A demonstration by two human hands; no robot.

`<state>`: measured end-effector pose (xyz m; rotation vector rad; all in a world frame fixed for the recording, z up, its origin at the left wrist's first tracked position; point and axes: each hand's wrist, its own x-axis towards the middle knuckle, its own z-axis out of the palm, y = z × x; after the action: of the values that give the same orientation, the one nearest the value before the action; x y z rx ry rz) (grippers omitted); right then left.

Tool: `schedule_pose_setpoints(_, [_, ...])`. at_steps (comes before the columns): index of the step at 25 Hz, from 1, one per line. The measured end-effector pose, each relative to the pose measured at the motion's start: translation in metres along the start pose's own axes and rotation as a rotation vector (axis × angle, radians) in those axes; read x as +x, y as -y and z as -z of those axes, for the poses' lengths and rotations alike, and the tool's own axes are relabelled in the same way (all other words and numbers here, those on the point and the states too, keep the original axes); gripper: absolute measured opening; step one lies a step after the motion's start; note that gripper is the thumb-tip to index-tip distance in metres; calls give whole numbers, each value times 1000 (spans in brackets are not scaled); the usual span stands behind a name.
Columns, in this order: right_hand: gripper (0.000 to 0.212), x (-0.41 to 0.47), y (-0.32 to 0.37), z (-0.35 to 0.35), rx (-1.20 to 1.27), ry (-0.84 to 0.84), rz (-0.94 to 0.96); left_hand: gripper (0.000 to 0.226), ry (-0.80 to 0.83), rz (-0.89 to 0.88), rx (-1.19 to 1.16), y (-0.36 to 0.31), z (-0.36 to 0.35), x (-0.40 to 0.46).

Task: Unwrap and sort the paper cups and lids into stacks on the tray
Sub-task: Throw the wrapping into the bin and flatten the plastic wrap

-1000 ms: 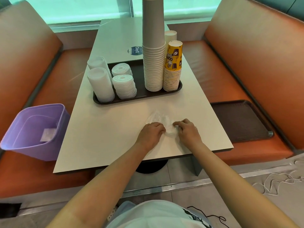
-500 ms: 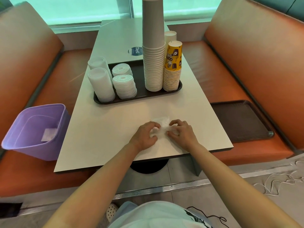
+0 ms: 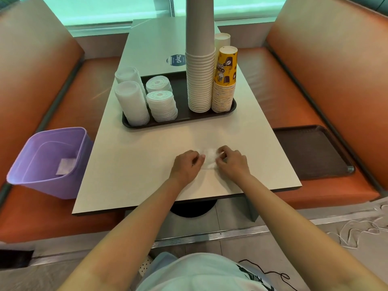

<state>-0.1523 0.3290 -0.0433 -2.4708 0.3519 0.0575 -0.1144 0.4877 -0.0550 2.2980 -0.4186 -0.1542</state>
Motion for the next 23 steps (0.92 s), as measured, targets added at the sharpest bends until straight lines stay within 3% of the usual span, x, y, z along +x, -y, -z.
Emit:
schedule_pose_setpoints(3, [33,1,0,-7,-19,-46,-13,22,-60,152,12,-8,-4,12])
schedule_pose_setpoints(7, [56,5,-3,-8,-47,-26,-4,45,15,302,62,-19,-5,21])
schedule_pose_setpoints(13, [75,13,4,4,-64,129,-17,22,57,241,40,-22,-3,21])
schedule_pose_setpoints(16, [57,17,9,12,36,214,25,23,107,168,-189,-28,5,18])
schedule_pose_setpoints(19, [9,16,14,16,265,123,1,36,95,105,-381,-29,13,15])
schedule_pose_setpoints(23, [26,12,20,11,620,-4,-109,51,101,163,-657,-32,14,4])
